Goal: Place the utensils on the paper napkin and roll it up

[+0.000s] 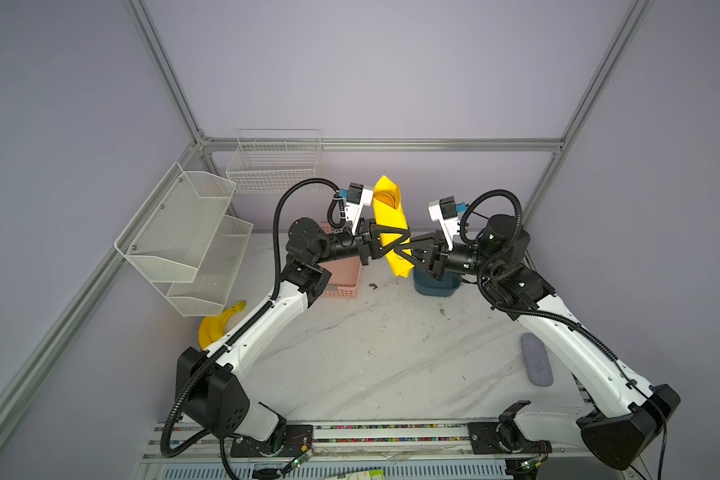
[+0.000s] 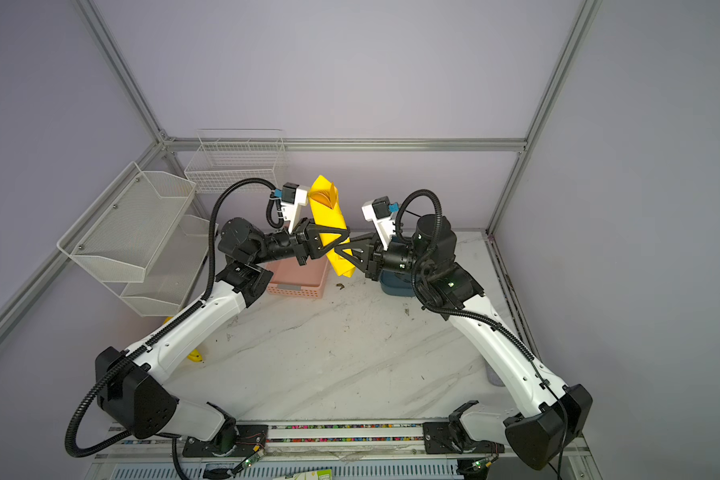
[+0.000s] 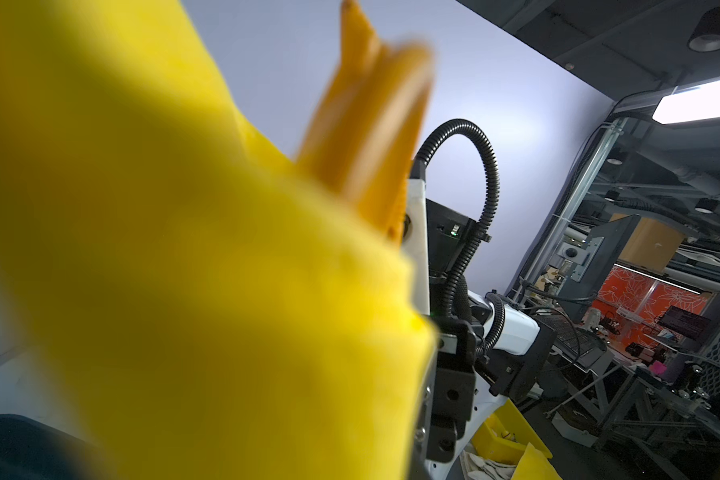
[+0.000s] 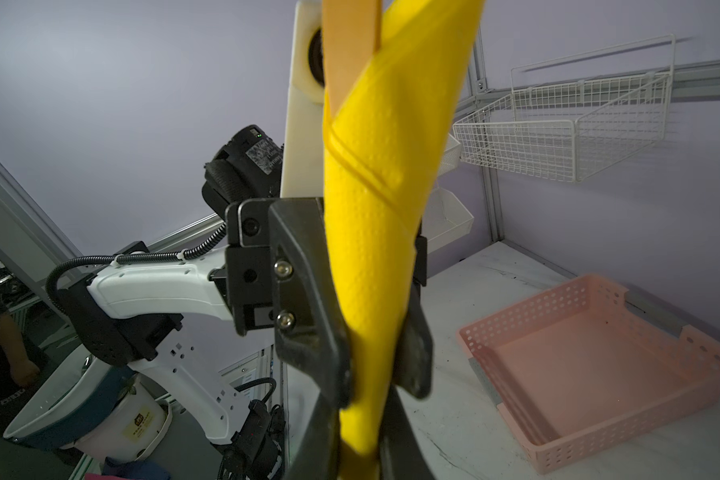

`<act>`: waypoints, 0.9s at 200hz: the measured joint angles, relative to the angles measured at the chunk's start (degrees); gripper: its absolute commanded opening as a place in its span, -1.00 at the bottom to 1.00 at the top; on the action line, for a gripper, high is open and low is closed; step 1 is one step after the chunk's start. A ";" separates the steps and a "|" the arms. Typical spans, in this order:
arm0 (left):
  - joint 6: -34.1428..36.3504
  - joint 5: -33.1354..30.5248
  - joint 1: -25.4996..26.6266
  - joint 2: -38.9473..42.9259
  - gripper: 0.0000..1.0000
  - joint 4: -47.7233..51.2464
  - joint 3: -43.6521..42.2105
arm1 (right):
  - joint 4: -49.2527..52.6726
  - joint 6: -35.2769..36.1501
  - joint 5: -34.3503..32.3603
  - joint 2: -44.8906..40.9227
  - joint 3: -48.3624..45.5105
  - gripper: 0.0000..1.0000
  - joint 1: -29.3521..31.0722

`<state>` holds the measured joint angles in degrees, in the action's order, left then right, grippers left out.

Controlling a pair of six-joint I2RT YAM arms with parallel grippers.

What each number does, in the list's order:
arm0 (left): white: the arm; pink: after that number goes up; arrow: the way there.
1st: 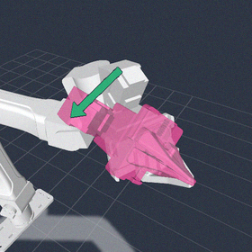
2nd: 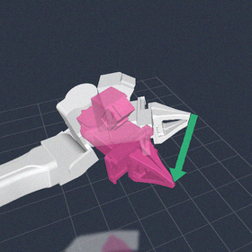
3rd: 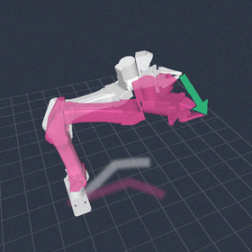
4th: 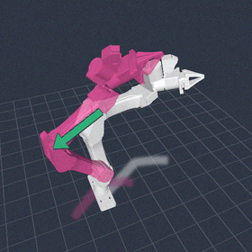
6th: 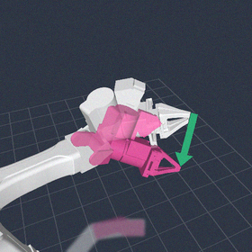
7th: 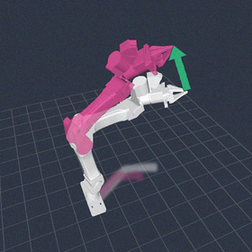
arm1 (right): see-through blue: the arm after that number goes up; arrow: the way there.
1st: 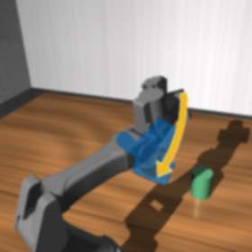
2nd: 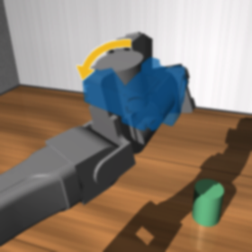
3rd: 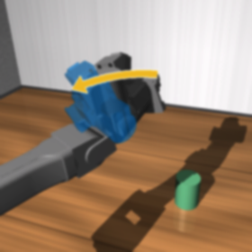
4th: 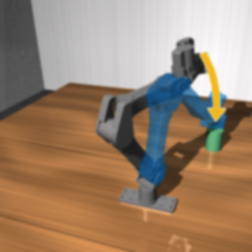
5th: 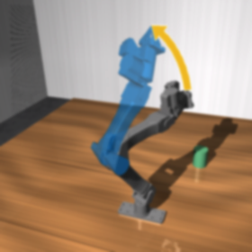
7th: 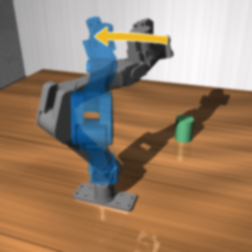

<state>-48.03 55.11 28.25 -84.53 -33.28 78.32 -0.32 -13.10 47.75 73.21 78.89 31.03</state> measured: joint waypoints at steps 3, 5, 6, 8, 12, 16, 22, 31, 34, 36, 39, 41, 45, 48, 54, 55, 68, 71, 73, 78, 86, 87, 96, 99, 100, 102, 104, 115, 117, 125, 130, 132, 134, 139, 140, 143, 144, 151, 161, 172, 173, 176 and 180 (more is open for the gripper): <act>0.15 0.02 0.00 0.00 -0.77 -0.04 0.00 | 0.04 0.00 -0.04 -0.02 0.00 -0.86 0.00; 0.07 0.04 0.02 0.00 -0.78 -0.02 0.02 | 0.04 0.00 -0.07 -0.04 0.00 -0.85 0.00; 0.11 0.04 0.02 0.00 -0.78 -0.02 0.00 | 0.09 -0.02 -0.04 -0.04 0.00 -0.85 0.00; 0.22 0.07 0.02 0.00 -0.79 -0.04 0.00 | 0.11 0.00 -0.09 -0.07 0.00 -0.84 0.00; 0.17 0.13 0.02 0.00 -0.80 -0.09 0.00 | 0.13 0.00 -0.07 -0.13 0.00 -0.81 0.00; 0.28 0.20 0.02 0.00 -0.81 -0.17 0.02 | 0.15 0.00 -0.09 -0.15 0.00 -0.78 0.00; 0.42 0.22 0.02 0.00 -0.82 -0.28 0.02 | 0.17 0.00 -0.13 -0.20 0.00 -0.71 0.00; 0.46 0.26 0.04 0.00 -0.84 -0.39 0.00 | 0.22 -0.04 -0.15 -0.26 0.00 -0.57 0.00; 0.48 0.26 0.07 0.00 -0.84 -0.39 0.02 | 0.22 0.07 -0.17 -0.26 0.00 -0.51 0.00; 0.46 0.24 0.07 0.00 -0.85 -0.39 0.02 | 0.22 0.07 -0.17 -0.26 0.00 -0.49 0.00; 0.48 0.22 0.07 0.00 -0.85 -0.37 0.00 | 0.26 -0.02 -0.17 -0.28 0.00 -0.44 0.00; 0.48 0.20 0.07 0.00 -0.85 -0.35 0.00 | 0.24 0.28 -0.17 -0.31 0.00 -0.42 0.00; 0.50 0.20 0.04 0.00 -0.85 -0.31 0.00 | 0.24 0.26 -0.17 -0.35 0.00 -0.38 0.00; 0.50 0.15 0.07 0.00 -0.85 -0.26 0.00 | 0.26 0.42 -0.24 -0.39 0.00 -0.35 0.02; 0.52 0.13 0.04 0.00 -0.85 -0.17 0.00 | 0.35 0.33 -0.24 -0.52 0.00 -0.30 0.07; 0.55 0.13 0.04 0.00 -0.85 -0.13 0.00 | 0.33 0.48 -0.22 -0.55 0.00 -0.29 0.07; 0.57 0.11 0.04 0.00 -0.85 -0.11 0.00 | 0.48 0.70 -0.20 -0.92 0.00 -0.24 0.15; 0.57 0.13 0.07 0.00 -0.85 -0.11 0.02 | 0.50 0.79 -0.15 -0.98 0.00 -0.23 0.15; 0.59 0.13 0.07 0.00 -0.85 -0.11 0.00 | 0.57 0.66 -0.15 -1.07 0.00 -0.23 0.15; 0.59 0.13 0.07 0.00 -0.85 -0.11 0.00 | 0.59 0.76 -0.13 -1.22 -0.02 -0.21 0.15; 0.59 0.13 0.07 0.00 -0.85 -0.11 0.00 | 0.63 0.74 -0.17 -1.49 -0.07 -0.20 0.15; 0.59 0.13 0.07 0.00 -0.85 -0.11 0.02 | 0.63 0.74 -0.17 -1.51 -0.07 -0.20 0.15; 0.61 0.13 0.07 0.00 -0.86 -0.17 0.02 | 0.57 0.76 -0.15 -1.81 -0.42 -0.19 0.15; 0.61 0.15 0.07 0.00 -0.86 -0.17 0.02 | 0.57 0.72 -0.15 -1.97 -0.61 -0.19 0.15; 0.59 0.15 0.07 0.00 -0.85 -0.17 0.00 | 0.57 0.72 -0.15 -2.01 -0.68 -0.19 0.15; 0.61 0.15 0.07 0.00 -0.85 -0.17 0.00 | 0.57 0.74 -0.15 -2.10 -0.83 -0.19 0.15; 0.61 0.15 0.07 0.00 -0.85 -0.15 0.00 | 0.57 0.72 -0.15 -2.21 -0.98 -0.19 0.15; 0.61 0.15 0.07 0.00 -0.85 -0.13 0.00 | 0.57 0.68 -0.17 -2.69 -1.92 -0.19 0.15; 0.59 0.15 0.07 0.00 -0.85 -0.13 0.00 | 0.57 0.68 -0.20 -2.75 -2.08 -0.19 0.15; 0.59 0.17 0.07 0.00 -0.85 -0.15 0.02 | 0.57 0.63 -0.22 -2.93 -2.58 -0.19 0.15; 0.59 0.20 0.07 0.00 -0.85 -0.17 0.02 | 0.57 0.57 -0.28 -2.95 -2.93 -0.19 0.15; 0.59 0.17 0.07 0.00 -0.85 -0.20 0.00 | 0.57 0.55 -0.28 -2.97 -3.04 -0.19 0.15; 0.59 0.17 0.07 0.00 -0.85 -0.20 0.00 | 0.55 0.52 -0.31 -3.02 -3.17 -0.20 0.15; 0.57 0.20 0.07 0.00 -0.85 -0.20 0.00 | 0.55 0.52 -0.39 -3.06 -3.54 -0.21 0.15; 0.57 0.20 0.07 0.00 -0.85 -0.20 0.02 | 0.55 0.52 -0.39 -3.06 -3.61 -0.21 0.15; 0.57 0.20 0.07 0.00 -0.85 -0.22 0.02 | 0.52 0.48 -0.42 -3.15 -3.82 -0.22 0.15; 0.57 0.20 0.07 0.00 -0.85 -0.22 0.00 | 0.52 0.46 -0.44 -3.17 -3.93 -0.23 0.15; 0.55 0.20 0.07 0.00 -0.85 -0.24 0.00 | 0.52 0.35 -0.48 -3.23 -4.46 -0.25 0.15; 0.46 0.22 0.07 0.00 -0.85 -0.33 0.00 | 0.50 0.26 -0.63 -3.26 -5.05 -0.28 0.15; 0.35 0.24 0.07 0.00 -0.85 -0.39 0.00 | 0.48 0.11 -0.83 -3.26 -5.33 -0.36 0.15; 0.35 0.24 0.07 0.00 -0.85 -0.39 0.00 | 0.48 0.15 -0.83 -3.26 -5.38 -0.37 0.15; 0.28 0.22 0.07 0.00 -0.85 -0.42 0.02 | 0.35 0.02 -0.85 -3.26 -5.42 -0.40 0.15; 0.20 0.24 0.07 0.00 -0.85 -0.44 0.00 | 0.31 0.07 -0.85 -3.26 -5.42 -0.46 0.15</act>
<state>-47.83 55.35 28.32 -84.53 -33.71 78.32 -0.01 -13.04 46.89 69.95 73.47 31.18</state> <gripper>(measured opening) 0.102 0.334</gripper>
